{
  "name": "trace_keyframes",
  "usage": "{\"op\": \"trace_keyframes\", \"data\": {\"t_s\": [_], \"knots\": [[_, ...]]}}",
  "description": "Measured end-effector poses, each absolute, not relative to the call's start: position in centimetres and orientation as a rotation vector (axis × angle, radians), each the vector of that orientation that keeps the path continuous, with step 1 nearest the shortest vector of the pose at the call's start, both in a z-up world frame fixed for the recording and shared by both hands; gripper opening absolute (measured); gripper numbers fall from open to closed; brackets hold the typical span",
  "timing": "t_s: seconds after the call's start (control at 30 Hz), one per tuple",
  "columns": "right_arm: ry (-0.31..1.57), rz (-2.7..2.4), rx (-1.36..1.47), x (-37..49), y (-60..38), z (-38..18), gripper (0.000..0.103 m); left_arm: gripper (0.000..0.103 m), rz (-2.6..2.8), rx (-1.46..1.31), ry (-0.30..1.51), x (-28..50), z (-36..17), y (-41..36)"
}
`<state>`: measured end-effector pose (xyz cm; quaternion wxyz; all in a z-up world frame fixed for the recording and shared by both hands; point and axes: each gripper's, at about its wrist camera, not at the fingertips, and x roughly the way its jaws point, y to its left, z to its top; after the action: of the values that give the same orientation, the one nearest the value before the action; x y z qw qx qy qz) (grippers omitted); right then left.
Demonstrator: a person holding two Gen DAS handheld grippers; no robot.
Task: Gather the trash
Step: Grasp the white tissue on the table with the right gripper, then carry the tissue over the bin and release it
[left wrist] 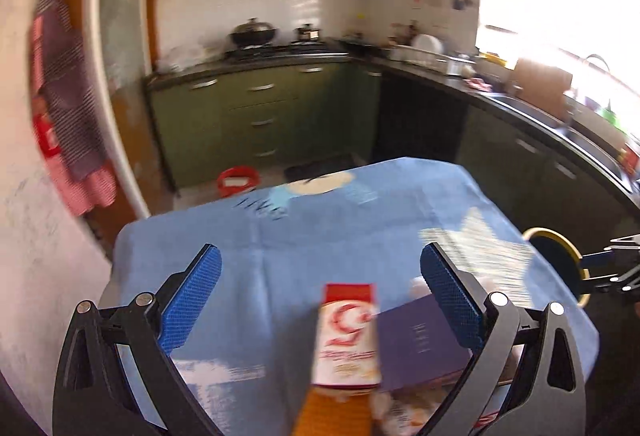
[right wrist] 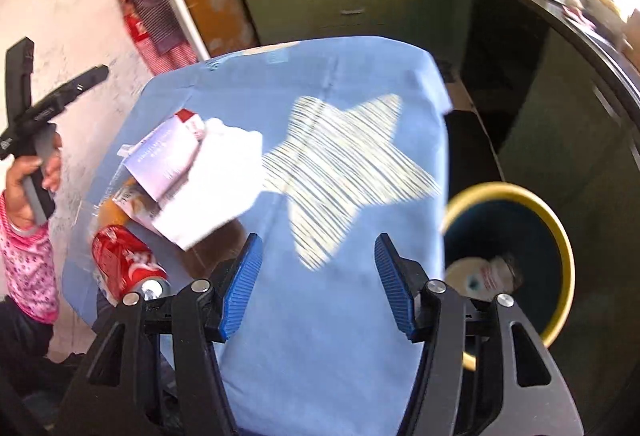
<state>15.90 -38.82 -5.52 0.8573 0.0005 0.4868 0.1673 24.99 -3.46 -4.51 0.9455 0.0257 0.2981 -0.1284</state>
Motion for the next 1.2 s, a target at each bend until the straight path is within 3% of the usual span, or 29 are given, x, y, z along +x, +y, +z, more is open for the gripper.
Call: {"op": "trace_keyframes", "data": {"t_s": [0.2, 0.77, 0.8, 0.9, 1.2], "knots": [[1.096, 0.435, -0.015, 20.2, -32.9, -6.2, 0.038, 0.098, -0.076, -0.012, 0.637, 26.7, -9.8, 1.1], [1.213, 0.458, -0.087, 24.5, -27.0, -9.0, 0.038, 0.098, 0.019, -0.043, 0.674, 26.7, -13.5, 3.4], [1.214, 0.459, -0.091, 24.5, -26.9, -9.1, 0.033, 0.098, 0.018, -0.041, 0.674, 26.7, -13.5, 3.3], [1.211, 0.465, -0.09, 24.7, -26.8, -9.2, 0.002, 0.098, 0.016, -0.033, 0.674, 26.6, -13.5, 3.0], [1.106, 0.447, -0.138, 23.7, -27.1, -6.1, 0.002, 0.098, 0.016, -0.036, 0.672, 26.5, -13.4, 2.8]]}}
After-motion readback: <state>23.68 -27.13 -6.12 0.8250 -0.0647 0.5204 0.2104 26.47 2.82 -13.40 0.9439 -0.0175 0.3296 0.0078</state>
